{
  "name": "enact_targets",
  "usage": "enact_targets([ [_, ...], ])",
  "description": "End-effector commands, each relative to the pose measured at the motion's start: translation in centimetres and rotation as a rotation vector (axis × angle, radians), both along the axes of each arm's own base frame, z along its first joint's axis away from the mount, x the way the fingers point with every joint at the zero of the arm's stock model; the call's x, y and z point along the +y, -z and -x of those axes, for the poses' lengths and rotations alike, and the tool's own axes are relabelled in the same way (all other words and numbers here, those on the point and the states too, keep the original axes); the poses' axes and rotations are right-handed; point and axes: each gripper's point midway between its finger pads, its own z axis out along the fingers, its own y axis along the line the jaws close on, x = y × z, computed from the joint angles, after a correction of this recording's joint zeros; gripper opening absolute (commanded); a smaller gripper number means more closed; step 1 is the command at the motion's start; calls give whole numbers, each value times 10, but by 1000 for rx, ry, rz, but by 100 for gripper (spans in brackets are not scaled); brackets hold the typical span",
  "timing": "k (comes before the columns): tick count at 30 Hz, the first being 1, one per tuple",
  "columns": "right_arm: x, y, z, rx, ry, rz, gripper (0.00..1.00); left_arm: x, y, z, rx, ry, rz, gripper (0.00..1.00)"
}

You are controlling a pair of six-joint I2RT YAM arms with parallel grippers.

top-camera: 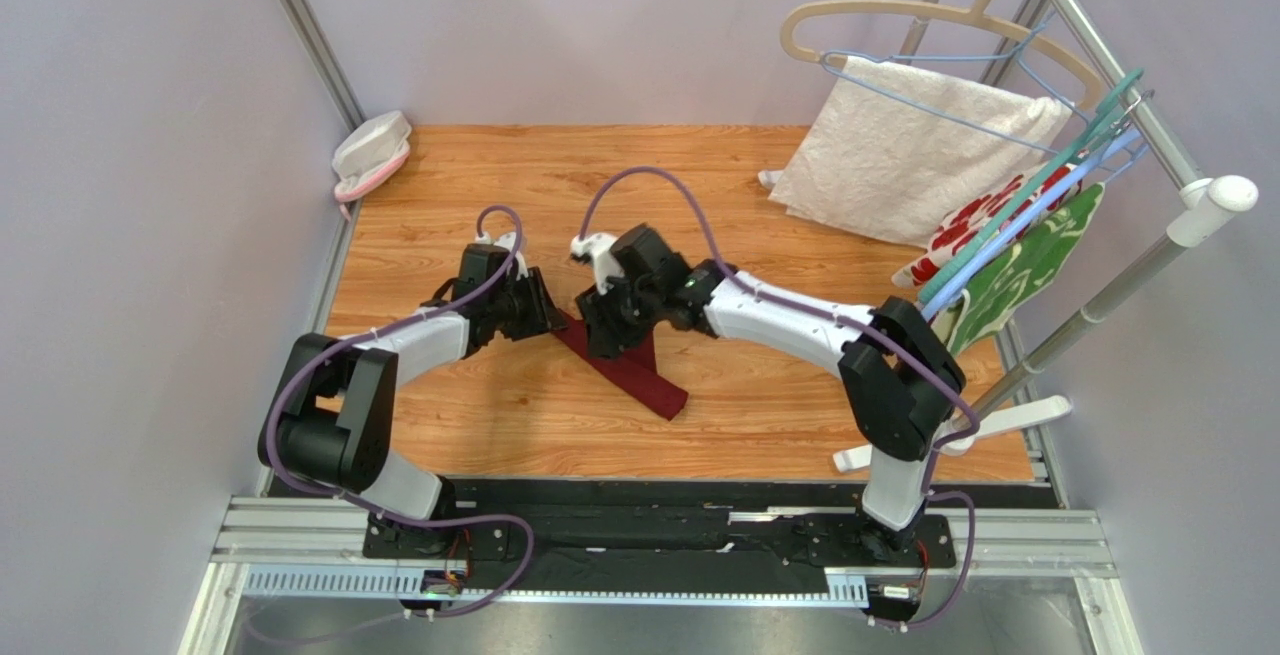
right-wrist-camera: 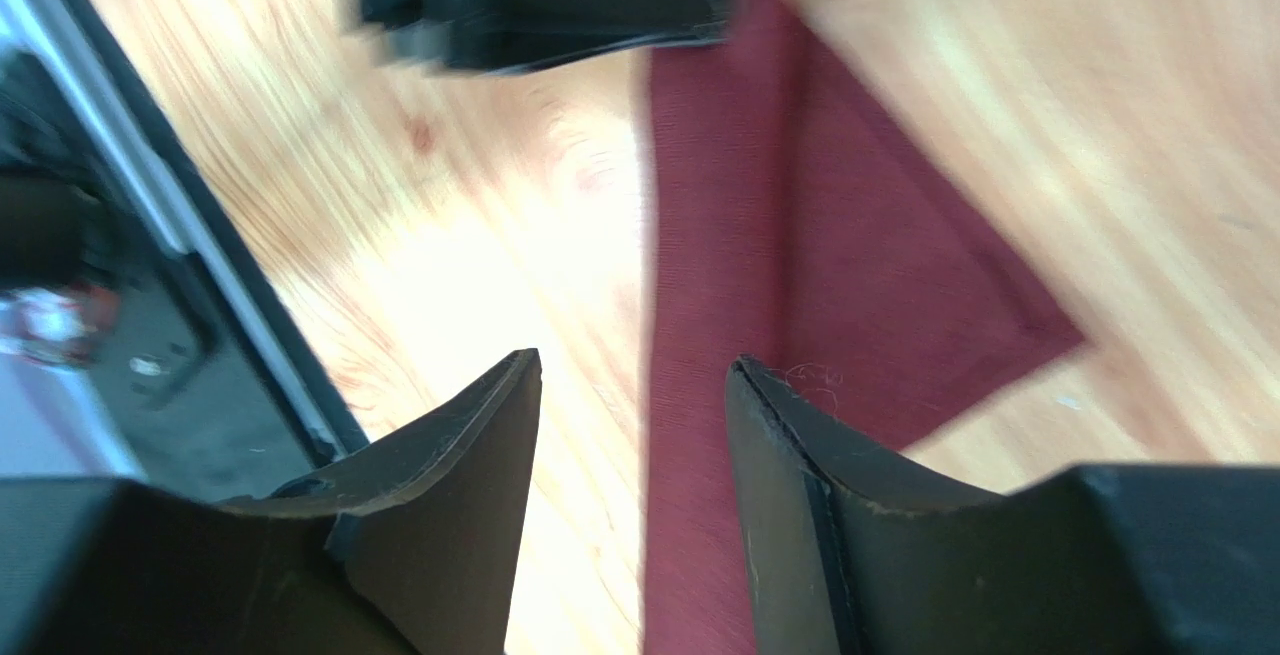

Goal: Fold the napkin, place the utensils inside, and roll it up
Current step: Roll the napkin with the utensil

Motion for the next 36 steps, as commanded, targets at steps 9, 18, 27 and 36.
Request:
enact_targets([
  [9,12,42,13,-340,-73,338,51,-4,-8,-9,-20,22,8,42],
  [18,10,47,8,-399,-72,377,51,-4,-8,-10,-20,26,8,42],
  [27,3,85,7,-372,-93,464,50,-6,-10,-10,-28,41,11,45],
  [36,-20,111,3,-252,-79,505,41,-5,-30,-14,-85,26,17,63],
])
